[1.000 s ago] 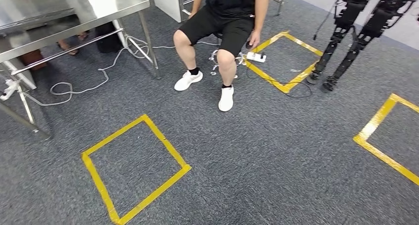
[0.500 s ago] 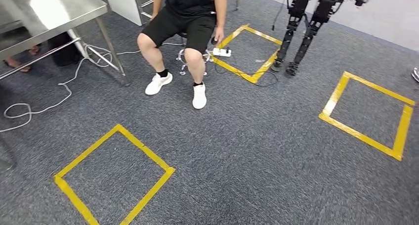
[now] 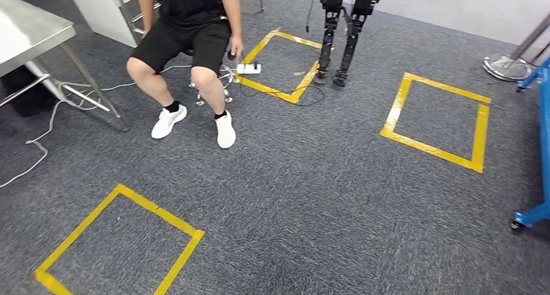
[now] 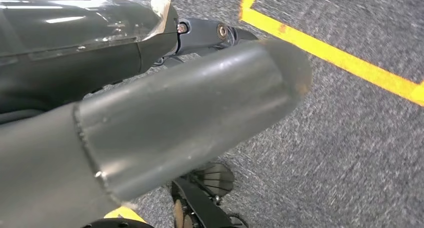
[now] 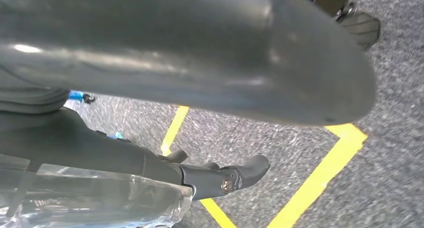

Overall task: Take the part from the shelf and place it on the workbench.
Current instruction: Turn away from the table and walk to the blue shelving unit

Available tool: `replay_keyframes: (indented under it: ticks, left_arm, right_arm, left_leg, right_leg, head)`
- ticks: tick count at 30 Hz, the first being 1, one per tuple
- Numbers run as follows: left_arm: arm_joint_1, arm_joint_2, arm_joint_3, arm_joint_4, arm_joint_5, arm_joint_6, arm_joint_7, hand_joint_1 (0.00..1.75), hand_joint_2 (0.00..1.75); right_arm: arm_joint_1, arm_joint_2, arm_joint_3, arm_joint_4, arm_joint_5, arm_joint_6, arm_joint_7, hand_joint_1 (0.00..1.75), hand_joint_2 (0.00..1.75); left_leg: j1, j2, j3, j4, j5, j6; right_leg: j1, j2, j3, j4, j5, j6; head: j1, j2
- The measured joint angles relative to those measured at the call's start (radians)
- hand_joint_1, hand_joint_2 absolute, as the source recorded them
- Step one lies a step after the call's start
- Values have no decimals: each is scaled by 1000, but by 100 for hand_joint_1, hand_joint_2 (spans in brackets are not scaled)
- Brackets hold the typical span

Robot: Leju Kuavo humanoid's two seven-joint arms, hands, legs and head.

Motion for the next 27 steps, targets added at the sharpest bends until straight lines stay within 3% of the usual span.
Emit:
replay_keyframes:
  ticks: [2,4,5,7,9,11,13,14,16,18,20,22,24,26,27]
  left_arm:
    - [1,1,0,0,0,0,0,0,0]
    - [1,2,0,0,0,0,0,0,0]
    - [1,2,0,0,-1,0,0,0,0]
    - [1,1,0,0,-1,0,0,0,0]
    - [1,-1,0,0,0,0,0,0,0]
    - [5,-1,0,0,0,0,0,0,0]
    - [7,-1,0,0,0,0,0,0,0]
    - [7,-1,0,0,0,0,0,0,0]
    - [7,-2,0,0,-1,-1,0,0,0]
    - [7,-2,0,0,-1,-1,1,0,0]
    - [6,-2,0,0,-2,-1,2,0,0]
    - [4,-3,0,0,-3,0,3,0,0]
    - [3,-5,0,0,-3,0,4,0,0]
    - [5,-6,0,0,-7,0,6,0,0]
    - [7,-6,0,0,-8,0,8,0,0]
  right_arm:
    - [0,2,0,0,3,0,1,0,0]
    - [-3,4,0,0,6,1,1,0,0]
    - [-3,5,0,0,7,2,1,0,0]
    - [0,4,0,0,9,2,1,0,0]
    - [2,3,0,0,9,2,1,0,0]
    - [-1,2,0,0,10,2,1,0,0]
    - [-2,2,0,0,11,3,2,0,0]
    - [-1,2,0,0,11,3,2,0,0]
    - [1,1,0,0,12,3,3,0,0]
    - [-1,1,0,0,13,3,5,0,0]
    - [-4,2,0,0,15,4,7,0,0]
    - [-2,1,0,1,16,4,8,0,0]
    - [0,-1,0,1,16,4,10,0,0]
    - [0,-1,0,1,16,4,14,0,0]
    - [0,-1,0,1,16,4,16,0,0]
  left_leg:
    - [-1,-37,55,-131,75,13]
    - [-4,-68,89,-213,102,21]
    - [-7,-69,93,-223,100,23]
    - [-11,-47,97,-235,108,31]
    - [-10,-22,103,-251,119,44]
    - [-13,6,105,-257,122,50]
    - [-16,37,103,-257,121,50]
    - [-16,51,103,-256,120,49]
    - [-14,75,106,-255,117,44]
    - [-17,96,111,-251,108,31]
    - [-20,114,115,-249,102,17]
    - [-16,127,121,-249,97,5]
    - [-7,92,110,-213,66,-4]
    - [-4,34,60,-100,-2,-6]
    - [-4,19,25,-30,-33,-5]
  right_leg:
    - [4,25,2,2,0,1]
    - [6,48,-4,5,3,6]
    - [5,58,-8,4,6,11]
    - [2,67,-19,5,10,23]
    - [4,28,-45,48,-12,26]
    - [3,-25,-103,162,-65,20]
    - [-4,-43,-152,268,-101,25]
    - [-8,-47,-153,275,-99,34]
    - [-17,-67,-93,176,-58,56]
    - [-17,-107,-20,48,-24,63]
    - [-11,-118,3,6,-17,50]
    - [-11,-94,0,5,-13,32]
    - [-16,-73,1,2,-9,17]
    - [-14,-53,1,1,-6,6]
    - [-10,-42,0,1,-5,2]
  head:
    - [0,0]
    - [1,0]
    - [1,0]
    - [1,0]
    - [4,0]
    - [8,0]
    - [11,0]
    - [11,0]
    - [12,0]
    - [12,0]
    - [10,0]
    - [7,0]
    - [3,0]
    - [-2,0]
    - [-3,0]
